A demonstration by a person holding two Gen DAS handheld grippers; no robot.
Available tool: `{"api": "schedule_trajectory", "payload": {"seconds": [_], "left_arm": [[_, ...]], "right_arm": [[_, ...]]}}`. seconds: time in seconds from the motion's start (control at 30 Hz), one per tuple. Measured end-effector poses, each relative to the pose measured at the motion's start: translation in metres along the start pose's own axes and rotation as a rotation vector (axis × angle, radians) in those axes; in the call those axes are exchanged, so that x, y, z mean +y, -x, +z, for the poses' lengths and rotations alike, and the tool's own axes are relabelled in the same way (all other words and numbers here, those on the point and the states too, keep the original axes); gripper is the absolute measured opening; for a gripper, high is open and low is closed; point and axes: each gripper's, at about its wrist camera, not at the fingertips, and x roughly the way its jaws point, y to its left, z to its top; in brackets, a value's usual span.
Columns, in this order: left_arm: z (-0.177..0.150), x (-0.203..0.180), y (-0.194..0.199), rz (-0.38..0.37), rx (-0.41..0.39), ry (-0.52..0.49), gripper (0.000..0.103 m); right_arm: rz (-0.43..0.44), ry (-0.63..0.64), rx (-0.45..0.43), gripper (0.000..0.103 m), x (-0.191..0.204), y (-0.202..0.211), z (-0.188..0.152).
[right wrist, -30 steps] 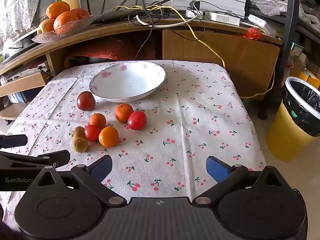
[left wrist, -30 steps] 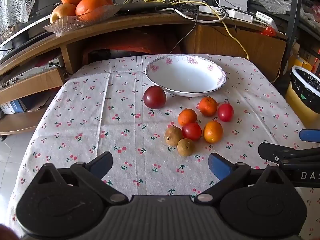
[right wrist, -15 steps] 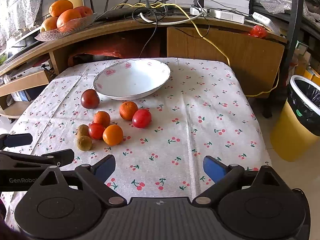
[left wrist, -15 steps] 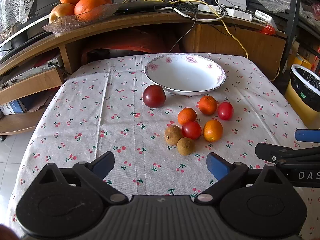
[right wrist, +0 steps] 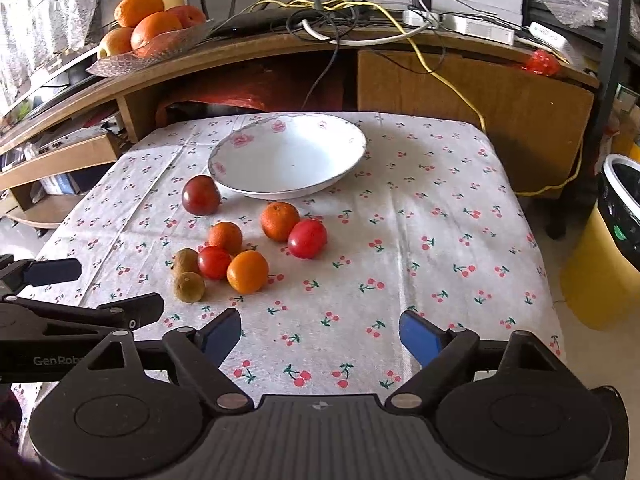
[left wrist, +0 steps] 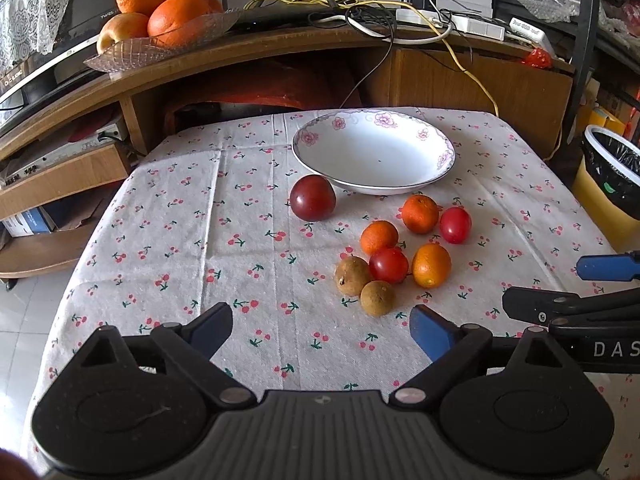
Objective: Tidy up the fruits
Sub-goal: 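Move both tools toward the loose fruits in front of the bowl, then grasp the brown kiwi with the left tool while the right tool grasps an orange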
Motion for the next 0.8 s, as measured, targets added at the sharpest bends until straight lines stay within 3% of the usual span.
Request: {"api": "schedule_trajectory", "payload": {"seconds": [0.3, 0.5, 0.8], "left_arm": [[0.008, -0.004, 0.003, 0.016, 0.032, -0.057, 0.090], [0.010, 0.006, -0.012, -0.040, 0.073, -0.041, 0.088], [0.011, -0.004, -0.027, -0.115, 0.102, -0.122, 0.085]], "right_arm": [[0.106, 0.035, 0.033, 0.076, 0.004, -0.001, 0.021], [0.173, 0.044, 0.094, 0.068, 0.006, -0.019, 0.030], [0.242, 0.141, 0.144, 0.059, 0.019, -0.043, 0.039]]}}
